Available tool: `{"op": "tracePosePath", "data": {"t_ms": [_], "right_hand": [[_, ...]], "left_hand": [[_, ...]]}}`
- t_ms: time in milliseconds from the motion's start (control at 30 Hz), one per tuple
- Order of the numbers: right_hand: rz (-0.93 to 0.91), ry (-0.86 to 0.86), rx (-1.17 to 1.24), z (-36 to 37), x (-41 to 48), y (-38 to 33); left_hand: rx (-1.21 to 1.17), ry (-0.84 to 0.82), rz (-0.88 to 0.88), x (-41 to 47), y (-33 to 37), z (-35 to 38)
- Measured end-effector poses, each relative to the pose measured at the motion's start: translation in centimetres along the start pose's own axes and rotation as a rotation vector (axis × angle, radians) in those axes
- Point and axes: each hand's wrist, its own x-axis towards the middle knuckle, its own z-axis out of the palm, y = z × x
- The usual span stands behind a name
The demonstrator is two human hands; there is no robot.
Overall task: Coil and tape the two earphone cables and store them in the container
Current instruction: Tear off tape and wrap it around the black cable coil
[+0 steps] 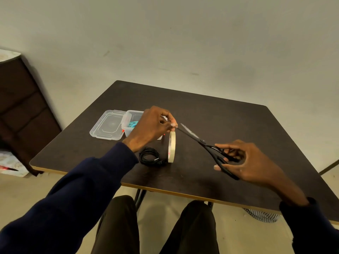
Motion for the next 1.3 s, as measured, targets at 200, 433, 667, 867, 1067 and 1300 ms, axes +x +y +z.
{"op": "tracePosePath", "data": {"t_ms": [200,433,667,867,1067,1300], "right_hand": [[-0.085,-0.069,-0.187,-1.6,0.6,-0.5],[-0.147,-0.015,-0.215,-2.1,2.2,-0.6],[-0.192,-0.046,-0.195,-2.2,3.3,-0.7],[-0.209,-0.026,-0.201,-2.3,4.6,-0.1],[-0.230,-0.022,-0.159,-1.7,5.2,-0.3],[-0.243,-0.020,-0.144,-1.3,5.4,-0.6]], "left_hand": [[-0.087,-0.077,-0.010,0.3,0.2,-0.5],[-0.082,-0.090,-0.017,0.5,0.2,-0.5],[-0.084,-0.123,-0.015,0.7,-0.2,-0.6],[-0.079,-0.128,-0.016,0.8,0.1,-0.4],[-0.085,-0.090,0.008,0.6,0.3,-0.2],[-0.069,-0.077,0.017,0.5,0.5,-0.2]]}}
